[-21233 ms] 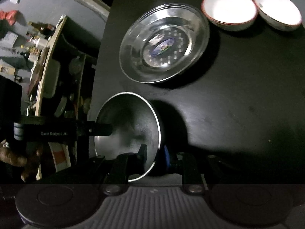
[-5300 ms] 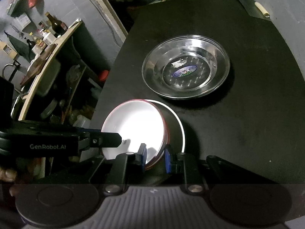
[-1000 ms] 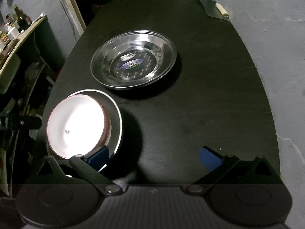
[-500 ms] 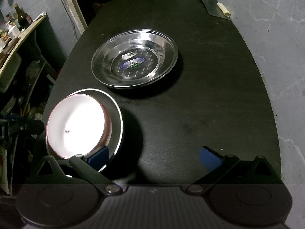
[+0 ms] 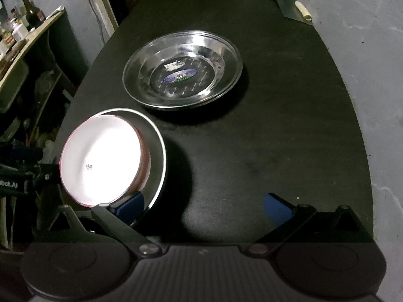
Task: Organize plates and bowls
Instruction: 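Grasp the deep steel bowl rim with both tools, then lift the steel bowl with nested white bowls and carry toward the steel plates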
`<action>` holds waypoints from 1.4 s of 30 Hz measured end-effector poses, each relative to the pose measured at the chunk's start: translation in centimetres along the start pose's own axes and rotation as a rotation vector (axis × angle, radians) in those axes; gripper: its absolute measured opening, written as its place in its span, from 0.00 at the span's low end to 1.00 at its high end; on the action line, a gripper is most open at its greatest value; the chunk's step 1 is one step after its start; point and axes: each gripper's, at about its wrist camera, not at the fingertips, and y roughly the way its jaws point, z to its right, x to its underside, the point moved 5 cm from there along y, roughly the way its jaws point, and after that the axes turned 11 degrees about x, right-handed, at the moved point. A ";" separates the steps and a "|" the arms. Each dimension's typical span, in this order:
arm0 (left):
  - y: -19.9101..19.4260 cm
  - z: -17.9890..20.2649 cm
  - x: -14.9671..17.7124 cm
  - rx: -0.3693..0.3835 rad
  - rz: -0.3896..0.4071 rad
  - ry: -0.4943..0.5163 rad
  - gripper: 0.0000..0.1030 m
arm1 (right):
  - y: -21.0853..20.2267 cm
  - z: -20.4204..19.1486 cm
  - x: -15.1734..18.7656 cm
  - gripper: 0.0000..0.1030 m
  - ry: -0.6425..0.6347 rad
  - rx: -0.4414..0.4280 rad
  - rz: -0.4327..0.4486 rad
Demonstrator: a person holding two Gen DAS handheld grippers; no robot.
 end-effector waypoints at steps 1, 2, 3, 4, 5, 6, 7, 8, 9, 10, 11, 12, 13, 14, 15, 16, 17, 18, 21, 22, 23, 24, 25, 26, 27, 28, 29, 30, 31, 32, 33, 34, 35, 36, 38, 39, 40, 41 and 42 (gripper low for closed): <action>0.0 0.1 0.0 -0.003 0.000 0.005 0.89 | 0.1 -0.1 0.0 1.00 -0.006 0.003 0.000; 0.0 0.1 0.0 -0.007 0.002 0.011 0.89 | 0.1 -0.1 -0.1 1.00 -0.010 0.006 0.003; 0.0 0.2 -0.1 -0.011 0.003 0.018 0.89 | 0.1 -0.2 -0.1 1.00 -0.013 0.007 0.004; 0.0 0.2 -0.1 -0.011 0.004 0.020 0.88 | 0.1 -0.2 -0.1 1.00 -0.014 0.007 0.004; 0.1 0.2 -0.2 -0.011 0.005 0.020 0.88 | 0.1 -0.2 -0.1 1.00 -0.016 0.007 0.003; 0.2 0.2 -0.2 -0.008 0.004 0.019 0.87 | 0.2 -0.2 -0.1 1.00 -0.018 0.007 0.004; 0.2 0.2 -0.2 -0.005 0.004 0.017 0.86 | 0.2 -0.3 0.0 1.00 -0.022 0.008 0.006; 0.2 0.2 -0.2 -0.002 0.006 0.016 0.85 | 0.1 -0.3 -0.1 1.00 -0.027 0.009 0.009; 0.2 0.1 -0.2 0.005 0.007 0.015 0.82 | 0.1 -0.4 0.0 1.00 -0.033 0.011 0.011; 0.2 0.1 -0.2 0.013 0.008 0.013 0.81 | 0.1 -0.5 0.0 0.99 -0.039 0.011 0.014; 0.2 0.1 -0.2 0.023 0.009 0.009 0.78 | 0.1 -0.6 0.0 0.97 -0.046 0.003 0.015; 0.3 0.1 -0.2 0.035 0.009 0.006 0.75 | 0.1 -0.7 0.0 0.95 -0.050 -0.011 0.014; 0.3 0.2 -0.2 0.046 0.009 0.004 0.73 | 0.1 -0.8 0.0 0.90 -0.055 -0.024 0.014; 0.4 0.2 -0.2 0.055 0.009 0.003 0.70 | 0.1 -1.0 0.0 0.87 -0.063 -0.034 0.012; 0.4 0.3 -0.2 0.065 0.010 0.001 0.68 | 0.1 -1.2 0.1 0.85 -0.073 -0.039 0.012; 0.4 0.3 -0.3 0.075 0.012 0.001 0.64 | 0.1 -1.4 0.1 0.82 -0.083 -0.045 0.011; 0.4 0.4 -0.3 0.092 0.015 -0.001 0.61 | 0.1 -1.7 0.1 0.80 -0.091 -0.049 0.010; 0.4 0.5 -0.3 0.104 0.016 -0.002 0.57 | 0.2 -1.9 0.1 0.78 -0.099 -0.054 0.005; 0.4 0.6 -0.4 0.124 0.019 0.000 0.53 | 0.3 -2.2 0.1 0.72 -0.107 -0.080 -0.001; 0.4 0.6 -0.4 0.129 0.019 -0.001 0.52 | 0.2 -2.2 0.1 0.70 -0.106 -0.084 -0.001; 0.4 0.6 -0.4 0.137 0.019 -0.004 0.50 | 0.2 -2.2 0.1 0.69 -0.104 -0.090 -0.002; 0.5 0.6 -0.4 0.144 0.018 -0.006 0.48 | 0.3 -2.2 0.1 0.68 -0.101 -0.098 -0.004; 0.5 0.6 -0.4 0.150 0.017 -0.006 0.47 | 0.4 -2.2 0.1 0.66 -0.098 -0.108 -0.005; 0.6 0.6 -0.4 0.156 0.016 -0.006 0.44 | 0.4 -2.2 0.1 0.62 -0.094 -0.122 -0.006; 0.6 0.7 -0.4 0.162 0.014 -0.003 0.42 | 0.4 -2.2 0.1 0.60 -0.091 -0.136 -0.006; 0.7 0.8 -0.4 0.166 0.012 0.001 0.40 | 0.4 -2.2 0.1 0.56 -0.090 -0.148 -0.007; 0.8 0.9 -0.4 0.169 0.011 0.005 0.38 | 0.5 -2.3 0.1 0.52 -0.088 -0.161 -0.009; 0.9 1.1 -0.4 0.174 0.008 0.011 0.34 | 0.5 -2.3 0.1 0.51 -0.087 -0.174 -0.010; 1.0 1.2 -0.4 0.180 0.007 0.015 0.32 | 0.6 -2.4 0.2 0.47 -0.086 -0.186 -0.011; 1.1 1.3 -0.3 0.188 0.005 0.019 0.29 | 0.6 -2.4 0.2 0.42 -0.084 -0.202 -0.012; 1.2 1.5 -0.3 0.196 0.003 0.022 0.26 | 0.6 -2.5 0.2 0.40 -0.083 -0.216 -0.013; 1.3 1.6 -0.3 0.201 0.000 0.024 0.25 | 0.7 -2.6 0.2 0.37 -0.083 -0.225 -0.014; 1.3 1.6 -0.2 0.205 -0.002 0.025 0.23 | 0.7 -2.6 0.2 0.33 -0.082 -0.236 -0.016; 1.4 1.7 -0.2 0.211 -0.003 0.027 0.19 | 0.7 -2.7 0.2 0.31 -0.080 -0.248 -0.017; 1.5 1.8 -0.2 0.220 -0.006 0.034 0.18 | 0.8 -2.6 0.1 0.30 -0.072 -0.256 -0.019; 1.6 1.9 -0.2 0.218 -0.006 0.036 0.18 | 0.9 -2.6 0.2 0.30 -0.066 -0.262 -0.021; 1.6 1.9 -0.2 0.219 -0.006 0.036 0.18 | 1.0 -2.5 0.2 0.30 -0.055 -0.272 -0.026; 1.7 1.9 -0.1 0.224 -0.007 0.032 0.18 | 1.1 -2.4 0.2 0.30 -0.045 -0.282 -0.031; 1.7 1.8 -0.1 0.230 -0.008 0.025 0.19 | 1.2 -2.3 0.2 0.30 -0.035 -0.293 -0.037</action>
